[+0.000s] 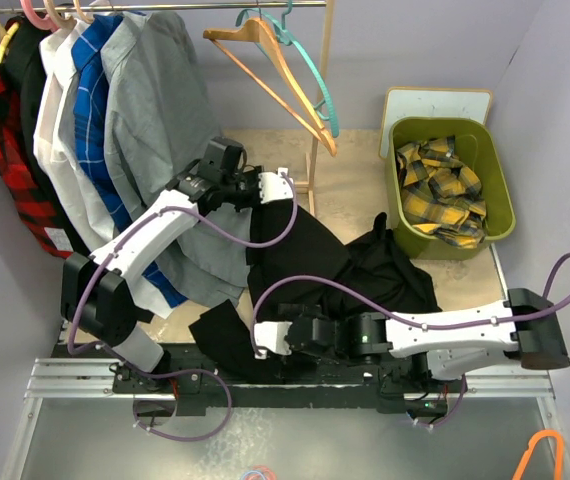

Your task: Place the shirt on the hanger

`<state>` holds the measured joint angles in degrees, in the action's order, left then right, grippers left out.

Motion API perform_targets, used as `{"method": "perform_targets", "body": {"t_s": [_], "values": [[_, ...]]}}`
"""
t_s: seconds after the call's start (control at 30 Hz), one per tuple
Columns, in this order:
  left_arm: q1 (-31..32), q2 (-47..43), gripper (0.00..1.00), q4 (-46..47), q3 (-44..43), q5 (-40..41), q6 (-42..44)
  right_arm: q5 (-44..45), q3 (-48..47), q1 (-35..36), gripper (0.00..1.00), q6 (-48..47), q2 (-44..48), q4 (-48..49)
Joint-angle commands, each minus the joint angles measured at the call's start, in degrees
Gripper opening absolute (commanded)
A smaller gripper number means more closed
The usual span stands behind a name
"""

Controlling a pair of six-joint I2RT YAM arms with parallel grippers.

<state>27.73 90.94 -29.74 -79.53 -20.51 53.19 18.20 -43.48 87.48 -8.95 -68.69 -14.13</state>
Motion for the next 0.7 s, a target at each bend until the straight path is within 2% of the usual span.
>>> {"method": "perform_targets", "body": {"t_s": [0.0, 0.4, 0.53, 0.67], "values": [[-0.8, 0.9, 0.00, 1.4, -3.7, 0.7, -3.3, -6.5, -2.0, -3.9, 0.98, -7.6, -2.5, -3.7], [-0.8, 0.9, 0.00, 1.6, -3.3, 0.0, -4.7, -7.7, -6.5, -8.3, 0.91, -14.6, -11.0, -2.2], [-0.8, 1.0, 0.00, 1.5, -3.3, -0.1, -5.0, -7.7, -10.0, -9.3, 0.83, -13.5, -15.0, -4.7], [-0.9, 0.9, 0.00, 0.9, -3.3, 0.3, -5.0, -7.2, -13.7, -9.7, 0.80, -12.1, -20.2, -9.1]]}}
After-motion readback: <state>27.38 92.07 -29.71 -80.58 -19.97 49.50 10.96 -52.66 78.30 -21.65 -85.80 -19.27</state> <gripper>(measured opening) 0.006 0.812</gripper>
